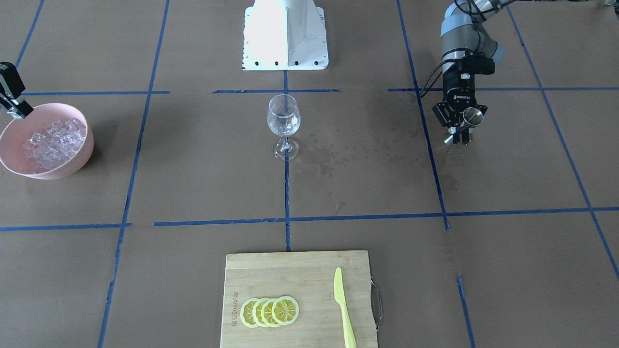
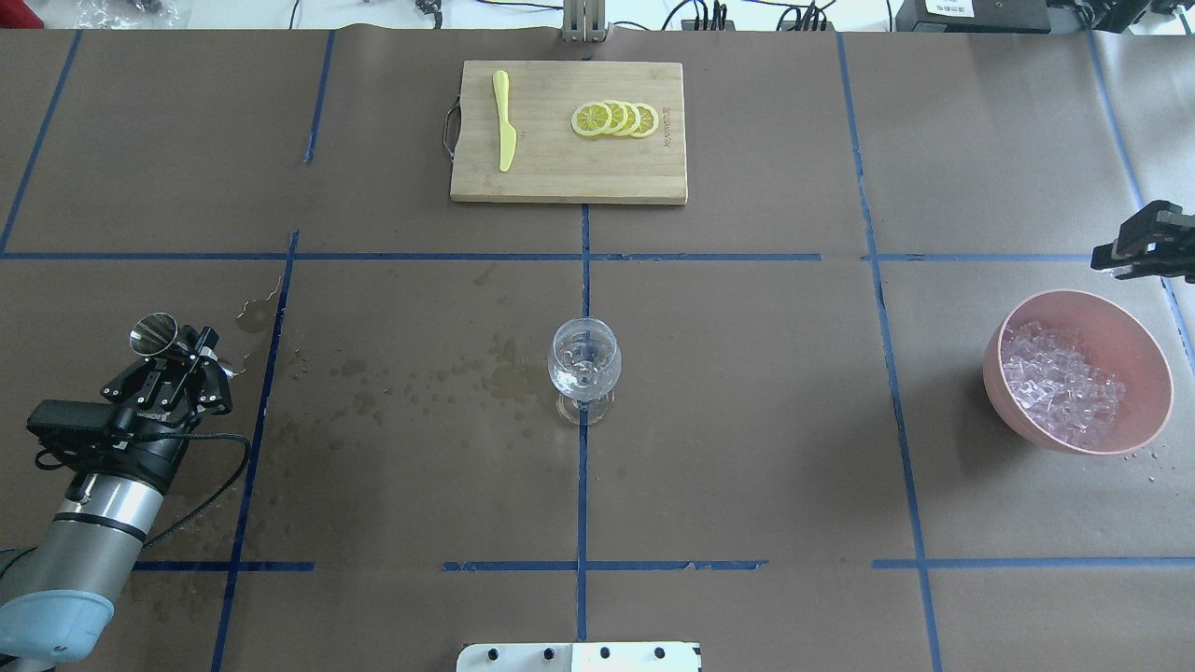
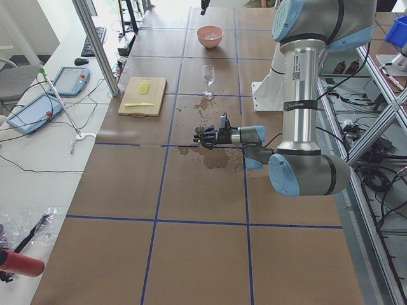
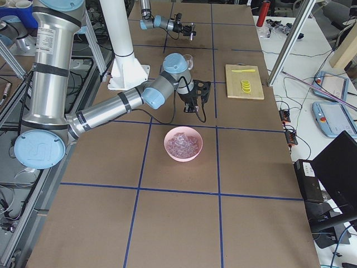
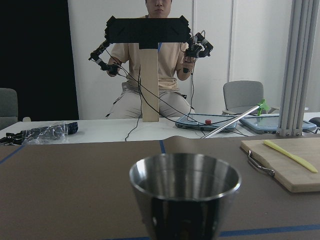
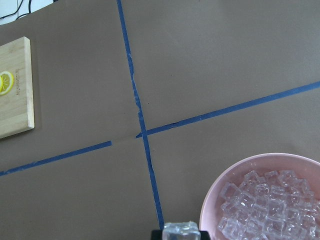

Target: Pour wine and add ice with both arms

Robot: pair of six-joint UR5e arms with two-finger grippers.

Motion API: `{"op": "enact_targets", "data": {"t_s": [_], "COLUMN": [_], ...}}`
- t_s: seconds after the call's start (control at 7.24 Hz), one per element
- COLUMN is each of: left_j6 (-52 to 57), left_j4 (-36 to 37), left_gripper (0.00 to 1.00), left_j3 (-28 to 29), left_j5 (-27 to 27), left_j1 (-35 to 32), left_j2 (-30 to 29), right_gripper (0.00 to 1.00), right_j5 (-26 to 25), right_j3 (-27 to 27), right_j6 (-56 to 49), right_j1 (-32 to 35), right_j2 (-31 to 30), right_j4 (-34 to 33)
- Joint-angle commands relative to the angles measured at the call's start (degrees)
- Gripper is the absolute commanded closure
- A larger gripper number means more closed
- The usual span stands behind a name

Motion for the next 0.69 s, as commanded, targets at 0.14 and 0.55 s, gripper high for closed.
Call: {"op": "enact_targets", "data": {"t_s": [0.14,0.55], "left_j6": [-1.4,-1.5], "left_j4": [0.0,0.0], "left_gripper": [1.0,1.0], "left_j3": [0.8,2.1], "left_j5": [-0.1,-0.2], "left_j1": [1.3,1.3], "left_j2": [0.0,0.0], "right_gripper": [1.0,1.0], "right_j5": [0.6,0.7], "right_j3": [0.6,0.8], "right_j6": [0.0,0.1], "right_j1": [0.1,0.1], "right_j2": [0.1,0.5], "right_j4": [0.0,0.1]}}
